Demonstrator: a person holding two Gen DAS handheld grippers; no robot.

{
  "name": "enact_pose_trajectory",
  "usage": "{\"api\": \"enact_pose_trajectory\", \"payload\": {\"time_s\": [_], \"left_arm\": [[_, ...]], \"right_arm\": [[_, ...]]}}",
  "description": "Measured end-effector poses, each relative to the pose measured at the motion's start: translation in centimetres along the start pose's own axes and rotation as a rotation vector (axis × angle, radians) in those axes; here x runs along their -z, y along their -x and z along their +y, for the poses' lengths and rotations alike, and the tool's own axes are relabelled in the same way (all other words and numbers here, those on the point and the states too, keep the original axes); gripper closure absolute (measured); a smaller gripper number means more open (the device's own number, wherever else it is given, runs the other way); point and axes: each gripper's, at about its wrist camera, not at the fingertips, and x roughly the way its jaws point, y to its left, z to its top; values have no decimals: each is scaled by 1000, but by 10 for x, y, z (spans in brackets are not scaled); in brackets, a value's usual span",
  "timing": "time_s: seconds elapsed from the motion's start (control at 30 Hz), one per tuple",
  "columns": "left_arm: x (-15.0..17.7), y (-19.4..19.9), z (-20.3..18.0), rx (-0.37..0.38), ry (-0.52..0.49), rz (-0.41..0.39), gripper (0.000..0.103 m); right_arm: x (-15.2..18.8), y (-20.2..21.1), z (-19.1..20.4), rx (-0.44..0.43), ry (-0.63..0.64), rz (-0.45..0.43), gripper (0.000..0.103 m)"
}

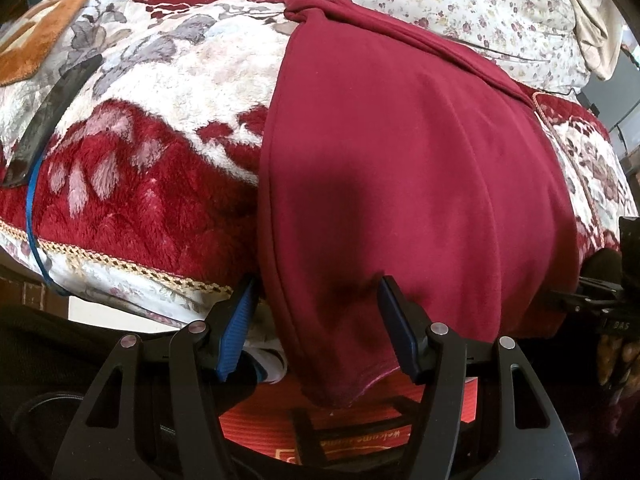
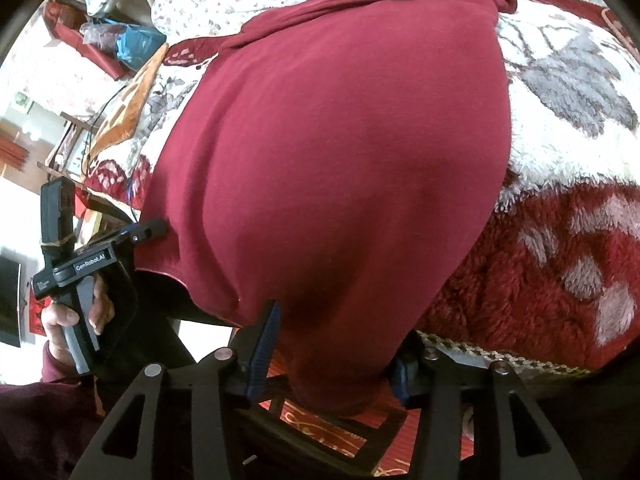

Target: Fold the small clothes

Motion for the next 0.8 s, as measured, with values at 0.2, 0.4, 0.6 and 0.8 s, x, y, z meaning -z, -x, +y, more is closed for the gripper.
{"api": "enact_pose_trajectory", "payload": {"time_s": [0.2,0.4,0.6,0.8], "left_arm": [[1,0,-1,-3,-4,1,42],[3,2,-3,12,-25,-4,94],[-13,19,2,100,5,-24,97],[-42,48,1,179,21,-112,97]], "right_arm": [[1,1,6,29,45,11,56],[1,-1,16,70,124,8,65],[-2,12,21,35,185,-37,84],[-20,43,17,-79,147,-134,86]]}}
